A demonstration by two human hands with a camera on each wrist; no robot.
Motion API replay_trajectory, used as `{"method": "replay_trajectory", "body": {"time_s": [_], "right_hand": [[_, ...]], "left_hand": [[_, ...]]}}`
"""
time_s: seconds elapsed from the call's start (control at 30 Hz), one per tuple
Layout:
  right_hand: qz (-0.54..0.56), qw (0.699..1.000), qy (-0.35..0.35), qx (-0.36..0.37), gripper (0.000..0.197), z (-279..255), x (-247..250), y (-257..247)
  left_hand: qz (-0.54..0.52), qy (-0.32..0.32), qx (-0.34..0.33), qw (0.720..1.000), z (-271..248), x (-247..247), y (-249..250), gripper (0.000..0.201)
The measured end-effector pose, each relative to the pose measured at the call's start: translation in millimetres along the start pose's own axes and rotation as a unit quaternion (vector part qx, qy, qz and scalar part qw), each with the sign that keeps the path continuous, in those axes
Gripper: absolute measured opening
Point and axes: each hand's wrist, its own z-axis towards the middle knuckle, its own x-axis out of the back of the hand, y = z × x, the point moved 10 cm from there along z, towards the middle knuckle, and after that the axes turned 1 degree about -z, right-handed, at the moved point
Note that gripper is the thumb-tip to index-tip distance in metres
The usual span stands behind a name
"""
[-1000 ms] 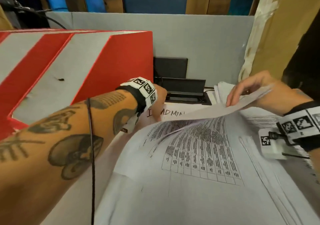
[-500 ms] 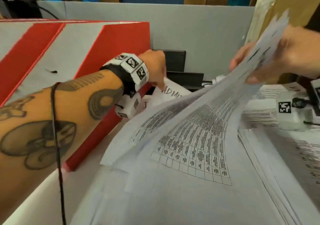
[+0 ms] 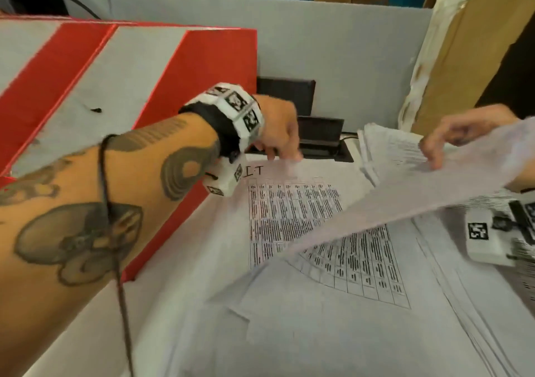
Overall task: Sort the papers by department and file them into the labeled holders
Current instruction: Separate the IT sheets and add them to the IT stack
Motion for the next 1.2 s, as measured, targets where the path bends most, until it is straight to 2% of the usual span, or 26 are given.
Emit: {"method": "replay_trajectory", "body": {"time_s": [0.07, 0.13, 0.2, 0.23, 0.27, 0.3, 0.33, 0.37, 0.4, 0.43, 0.5, 0.53, 0.57, 0.6, 0.63, 0.67, 0.7, 0.77, 0.8, 0.83, 0.9, 0.97, 1.03, 1.07, 1.13, 1.2], "right_hand": [[-0.001, 0.99, -0.112, 0.083, 0.032, 6, -1, 1], [0.044, 0.983, -0.138, 0.113, 0.034, -4, 11, -4], [0.033, 0.991, -0.128, 0.035, 0.028, -6, -14, -12], [0.003, 0.997, -0.071, -0.03, 0.026, 7, -16, -7], [-0.006, 0.995, 0.097, -0.029, 0.036, 6, 10, -11], [-0.054, 0.977, 0.198, -0.051, 0.048, 4, 22, -15], [-0.102, 0.967, 0.225, -0.068, 0.054, 6, 25, -23], [-0.138, 0.957, 0.243, -0.077, 0.055, 7, 28, -40], [-0.177, 0.945, 0.258, -0.094, 0.053, 14, 37, -50], [-0.217, 0.932, 0.27, -0.103, 0.052, 17, 41, -68], [-0.275, 0.905, 0.314, -0.086, 0.055, 28, 54, -95], [-0.289, 0.894, 0.335, -0.07, 0.058, 31, 58, -107], [-0.288, 0.878, 0.377, -0.057, 0.061, 29, 65, -118], [-0.284, 0.852, 0.436, -0.054, 0.064, 22, 73, -127], [-0.269, 0.826, 0.492, -0.056, 0.069, 12, 83, -130], [-0.234, 0.813, 0.531, -0.05, 0.077, 3, 91, -125], [-0.159, 0.824, 0.541, -0.05, 0.081, -1, 94, -113], [0.064, 0.863, 0.496, -0.074, 0.076, 2, 81, -73], [0.154, 0.874, 0.455, -0.078, 0.065, 8, 70, -56], [0.197, 0.882, 0.421, -0.074, 0.051, 14, 56, -50], [0.188, 0.888, 0.415, -0.06, 0.034, 21, 40, -54], [0.183, 0.881, 0.434, -0.041, 0.028, 25, 33, -64], [0.184, 0.886, 0.425, -0.039, 0.025, 32, 28, -68], [0.179, 0.893, 0.41, -0.046, 0.026, 35, 24, -66], [0.149, 0.906, 0.39, -0.075, 0.033, 36, 16, -53], [0.126, 0.901, 0.405, -0.089, 0.043, 31, 14, -42]], "left_hand": [[0.084, -0.069, 0.044, 0.993, 3, -20, -12, 0.042], [0.115, -0.092, 0.054, 0.988, 5, -29, -15, 0.048], [0.086, -0.047, 0.025, 0.995, 6, -21, -4, 0.041], [0.018, -0.018, 0.008, 1.0, 0, -14, 6, 0.043], [-0.088, -0.003, -0.023, 0.996, -7, -9, 19, 0.047], [-0.201, -0.003, -0.062, 0.978, -16, -5, 36, 0.052], [-0.31, -0.029, -0.109, 0.944, -29, 0, 56, 0.056], [-0.373, -0.062, -0.148, 0.914, -42, 5, 75, 0.054], [-0.393, -0.075, -0.17, 0.901, -58, 12, 91, 0.045], [-0.349, -0.058, -0.17, 0.92, -68, 20, 97, 0.035], [-0.175, 0.047, -0.156, 0.971, -77, 44, 102, 0.018], [-0.095, 0.121, -0.137, 0.978, -77, 59, 97, 0.026], [-0.066, 0.191, -0.115, 0.972, -74, 74, 86, 0.034], [-0.087, 0.265, -0.102, 0.955, -78, 88, 78, 0.04], [-0.132, 0.324, -0.103, 0.931, -80, 100, 66, 0.044], [-0.186, 0.363, -0.114, 0.906, -84, 107, 55, 0.044], [-0.255, 0.38, -0.126, 0.88, -87, 110, 44, 0.041], [-0.379, 0.376, -0.153, 0.832, -88, 108, 31, 0.036], [-0.415, 0.369, -0.168, 0.815, -87, 105, 32, 0.037], [-0.435, 0.364, -0.182, 0.803, -88, 102, 36, 0.04], [-0.444, 0.373, -0.177, 0.796, -89, 95, 43, 0.039], [-0.444, 0.399, -0.155, 0.787, -89, 95, 45, 0.027], [-0.459, 0.419, -0.142, 0.77, -90, 93, 42, 0.033], [-0.468, 0.429, -0.134, 0.761, -89, 90, 36, 0.036], [-0.494, 0.445, -0.125, 0.736, -86, 83, 24, 0.029], [-0.501, 0.452, -0.126, 0.727, -84, 76, 19, 0.022]]}}
